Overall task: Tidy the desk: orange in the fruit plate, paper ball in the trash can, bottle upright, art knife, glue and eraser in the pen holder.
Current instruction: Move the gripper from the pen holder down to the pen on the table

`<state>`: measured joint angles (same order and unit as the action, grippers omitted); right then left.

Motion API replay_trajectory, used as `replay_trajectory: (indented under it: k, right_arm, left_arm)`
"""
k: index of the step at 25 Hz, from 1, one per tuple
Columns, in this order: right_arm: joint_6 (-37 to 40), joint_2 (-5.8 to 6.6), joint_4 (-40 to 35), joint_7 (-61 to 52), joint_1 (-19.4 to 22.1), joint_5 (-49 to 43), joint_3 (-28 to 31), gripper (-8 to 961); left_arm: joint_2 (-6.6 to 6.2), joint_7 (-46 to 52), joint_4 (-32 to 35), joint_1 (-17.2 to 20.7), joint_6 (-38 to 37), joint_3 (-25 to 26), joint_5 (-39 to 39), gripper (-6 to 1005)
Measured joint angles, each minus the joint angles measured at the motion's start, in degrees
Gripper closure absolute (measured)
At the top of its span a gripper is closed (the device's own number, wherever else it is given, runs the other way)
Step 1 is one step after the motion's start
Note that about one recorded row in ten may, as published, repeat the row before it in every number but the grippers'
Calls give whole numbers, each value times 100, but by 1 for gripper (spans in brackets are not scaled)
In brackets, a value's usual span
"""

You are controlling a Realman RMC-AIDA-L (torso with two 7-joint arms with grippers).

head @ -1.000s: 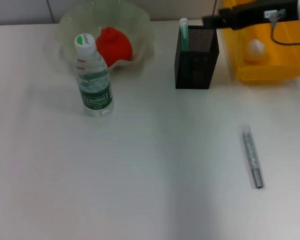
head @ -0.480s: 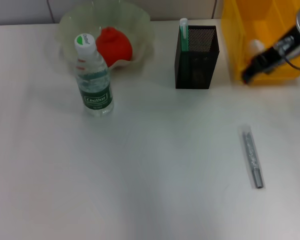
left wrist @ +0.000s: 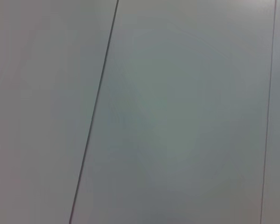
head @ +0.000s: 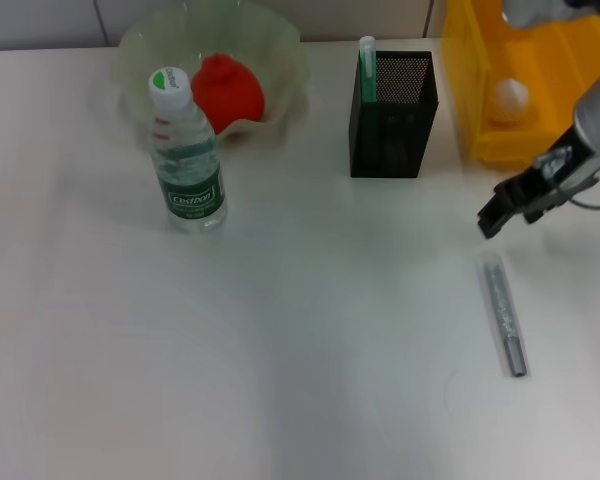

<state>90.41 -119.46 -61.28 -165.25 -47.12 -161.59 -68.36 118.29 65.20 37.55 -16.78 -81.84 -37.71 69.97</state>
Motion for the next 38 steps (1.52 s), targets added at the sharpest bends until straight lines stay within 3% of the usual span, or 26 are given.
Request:
replay_trajectory:
  k: [25,27,38]
  right_arm:
    - [-470,3,793,86,3,187,-28,390]
    - [-496,3,841,105,-8,217,-28,445]
    - [-720,16,1201,183,-85,304,-28,501]
  left_arm:
    - [-8,-123,-38,-40,9,17,-9,289]
    - [-8,-136,-38,-38,4,21,-11,289]
    - [-9,-156,-38,-18,-18,49,-11,289]
